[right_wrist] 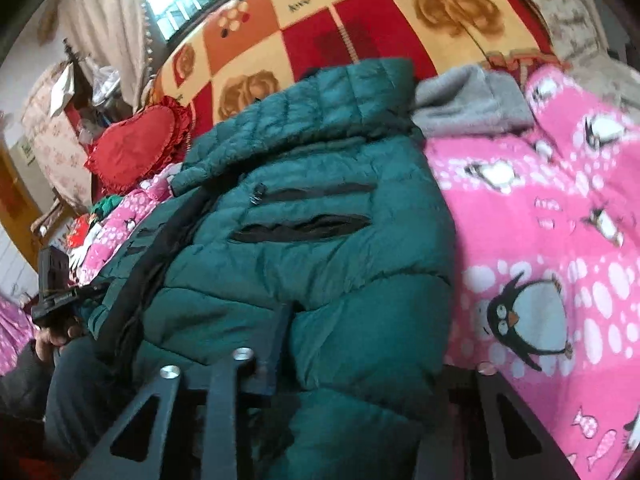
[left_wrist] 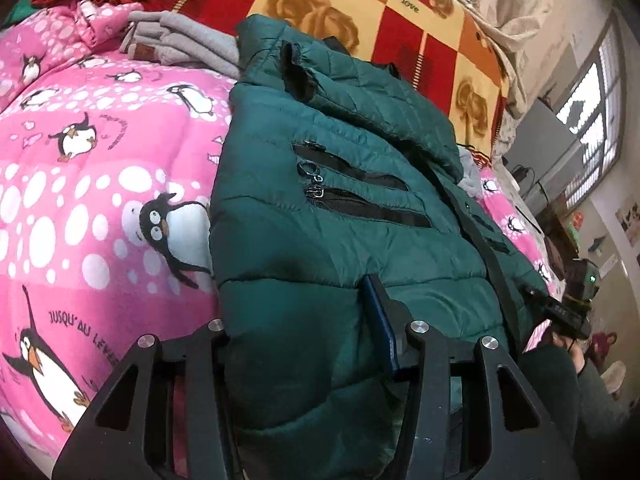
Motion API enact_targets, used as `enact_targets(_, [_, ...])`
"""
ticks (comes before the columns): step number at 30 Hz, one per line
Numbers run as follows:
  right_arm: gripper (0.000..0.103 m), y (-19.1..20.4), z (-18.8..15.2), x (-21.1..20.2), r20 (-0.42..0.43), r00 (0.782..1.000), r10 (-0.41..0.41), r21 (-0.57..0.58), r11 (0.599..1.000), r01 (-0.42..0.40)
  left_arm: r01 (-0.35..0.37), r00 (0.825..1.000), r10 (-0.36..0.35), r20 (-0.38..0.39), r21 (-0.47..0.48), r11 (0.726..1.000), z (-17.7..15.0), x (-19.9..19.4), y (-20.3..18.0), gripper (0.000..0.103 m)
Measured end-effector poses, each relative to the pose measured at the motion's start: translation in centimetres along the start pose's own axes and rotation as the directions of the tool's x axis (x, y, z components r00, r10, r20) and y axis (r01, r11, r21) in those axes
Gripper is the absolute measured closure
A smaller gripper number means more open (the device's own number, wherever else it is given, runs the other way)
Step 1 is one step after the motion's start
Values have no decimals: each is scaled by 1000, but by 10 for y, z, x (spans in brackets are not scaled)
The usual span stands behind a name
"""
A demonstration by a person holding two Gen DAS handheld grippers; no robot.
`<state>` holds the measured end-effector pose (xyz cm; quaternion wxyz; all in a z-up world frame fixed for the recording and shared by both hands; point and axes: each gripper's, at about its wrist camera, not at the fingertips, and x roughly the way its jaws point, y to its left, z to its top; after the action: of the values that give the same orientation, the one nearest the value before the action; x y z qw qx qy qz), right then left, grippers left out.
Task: Fold large clothes
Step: 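Grasp the green jacket hem with both grippers, then lift the held hem and fold it toward the collar with both grippers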
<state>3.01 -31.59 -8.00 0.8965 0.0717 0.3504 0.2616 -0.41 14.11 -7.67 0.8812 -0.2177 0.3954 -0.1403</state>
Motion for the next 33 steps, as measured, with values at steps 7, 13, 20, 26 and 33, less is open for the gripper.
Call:
enact_targets(7, [79,2,-2,-14,48,998,34,42,998,-36,-80,997,79,10,63,995,6,-7,-16,82])
enact_targets(13, [79,17,-3,-31,114,987,113,110,986,-126,-73,996,71,57,40,996,16,-28,-10,88])
enact_targets(20, [79,32,0,-40,78,993,85,160,982,-97,-61,996,60,71,17,998,18,-49,-7,88])
enact_targets(26, [79,30,1,-29,8,1000,13,174,985,-14,-158,987,157,22,70,985,12,-35,-14,87])
enact_targets(33, [79,33,-1,-23,-38,998,-50,140,989,55,-286,958,285,22,71,956,1,-23,-21,83])
